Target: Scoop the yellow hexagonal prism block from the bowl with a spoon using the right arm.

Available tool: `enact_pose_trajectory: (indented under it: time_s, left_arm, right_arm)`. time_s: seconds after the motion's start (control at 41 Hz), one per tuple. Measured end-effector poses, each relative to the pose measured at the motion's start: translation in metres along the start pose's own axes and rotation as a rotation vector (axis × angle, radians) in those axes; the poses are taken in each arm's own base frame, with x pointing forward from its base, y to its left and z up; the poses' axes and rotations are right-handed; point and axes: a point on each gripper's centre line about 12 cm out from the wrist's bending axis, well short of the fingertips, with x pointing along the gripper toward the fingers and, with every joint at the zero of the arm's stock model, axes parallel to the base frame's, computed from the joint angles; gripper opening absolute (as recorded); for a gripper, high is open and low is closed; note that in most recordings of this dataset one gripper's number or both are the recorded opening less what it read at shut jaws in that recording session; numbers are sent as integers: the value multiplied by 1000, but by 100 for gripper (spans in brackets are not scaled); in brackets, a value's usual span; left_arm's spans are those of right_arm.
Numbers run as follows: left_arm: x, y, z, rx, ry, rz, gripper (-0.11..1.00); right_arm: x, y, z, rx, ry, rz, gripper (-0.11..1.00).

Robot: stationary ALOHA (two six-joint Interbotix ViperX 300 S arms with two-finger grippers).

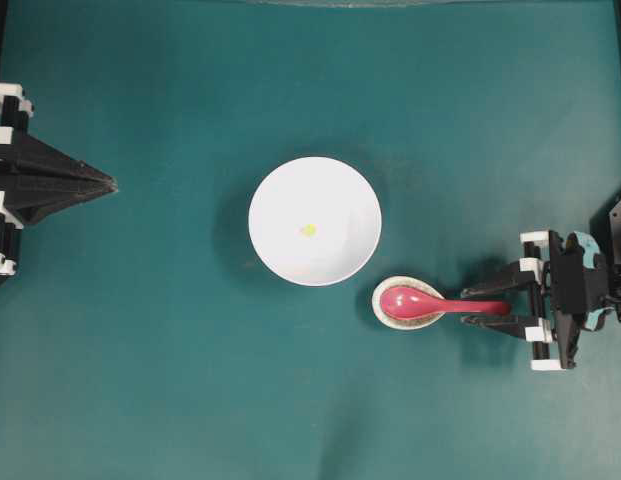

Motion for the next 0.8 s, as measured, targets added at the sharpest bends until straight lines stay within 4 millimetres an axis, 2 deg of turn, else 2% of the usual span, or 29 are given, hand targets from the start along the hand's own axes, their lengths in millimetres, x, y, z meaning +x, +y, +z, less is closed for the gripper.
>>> enact_pose_trajectory:
  time_s: [0.804]
  left_arm:
    - [0,0,0,1,0,2,4]
  right_arm:
    - [0,-1,0,5,2,-8,43]
